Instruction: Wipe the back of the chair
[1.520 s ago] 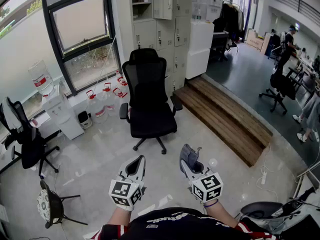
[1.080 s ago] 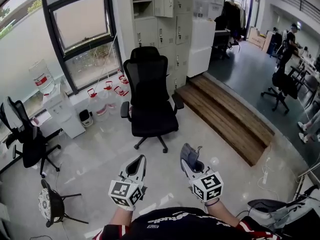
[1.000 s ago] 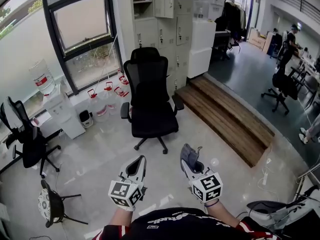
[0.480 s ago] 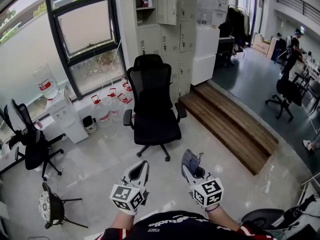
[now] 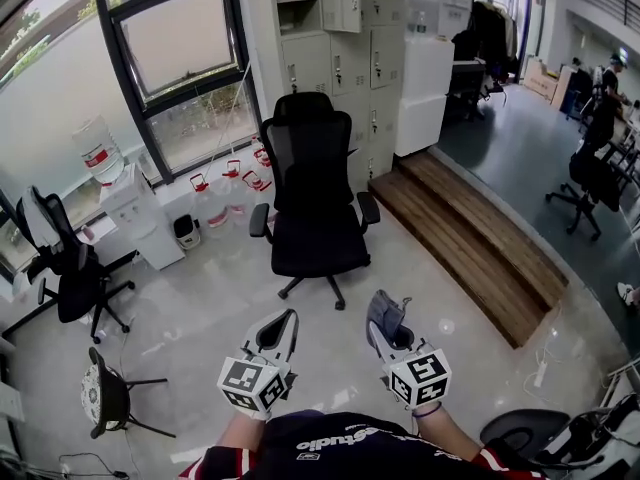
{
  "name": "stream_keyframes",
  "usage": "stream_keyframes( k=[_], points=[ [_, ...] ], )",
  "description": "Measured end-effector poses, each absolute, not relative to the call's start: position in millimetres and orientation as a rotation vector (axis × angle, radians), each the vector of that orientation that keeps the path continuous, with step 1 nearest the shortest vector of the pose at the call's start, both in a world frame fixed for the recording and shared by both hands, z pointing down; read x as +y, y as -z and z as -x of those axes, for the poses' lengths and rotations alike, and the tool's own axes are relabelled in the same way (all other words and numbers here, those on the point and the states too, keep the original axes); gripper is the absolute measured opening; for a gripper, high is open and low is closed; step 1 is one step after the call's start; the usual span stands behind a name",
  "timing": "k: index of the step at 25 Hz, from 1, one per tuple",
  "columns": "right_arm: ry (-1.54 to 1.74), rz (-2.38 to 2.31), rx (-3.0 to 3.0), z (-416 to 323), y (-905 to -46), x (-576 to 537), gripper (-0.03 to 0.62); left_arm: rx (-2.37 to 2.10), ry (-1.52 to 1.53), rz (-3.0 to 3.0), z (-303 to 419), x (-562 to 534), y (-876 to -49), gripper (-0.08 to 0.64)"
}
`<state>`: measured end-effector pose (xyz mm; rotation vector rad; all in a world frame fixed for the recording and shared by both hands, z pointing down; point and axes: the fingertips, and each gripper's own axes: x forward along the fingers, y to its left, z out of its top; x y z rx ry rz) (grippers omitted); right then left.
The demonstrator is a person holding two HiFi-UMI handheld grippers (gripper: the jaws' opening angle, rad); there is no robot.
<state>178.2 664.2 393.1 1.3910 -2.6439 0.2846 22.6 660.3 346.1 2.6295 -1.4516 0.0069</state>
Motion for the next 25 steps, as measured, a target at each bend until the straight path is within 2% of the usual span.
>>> stream_keyframes(
  k=[14,25],
  points=[
    [-0.391,-1.344,-2.635,-160.0,-422.3,601.5,0.078,-1.423,-0.039,-2.581,-12.9,587.9,-375.5,0.025],
    [-0.288,-1.405,-2.623,-107.0,-397.3,435.1,0.078,-1.437,0.029,-2.600,56.5,425.7,-366.0,0.025]
  ],
)
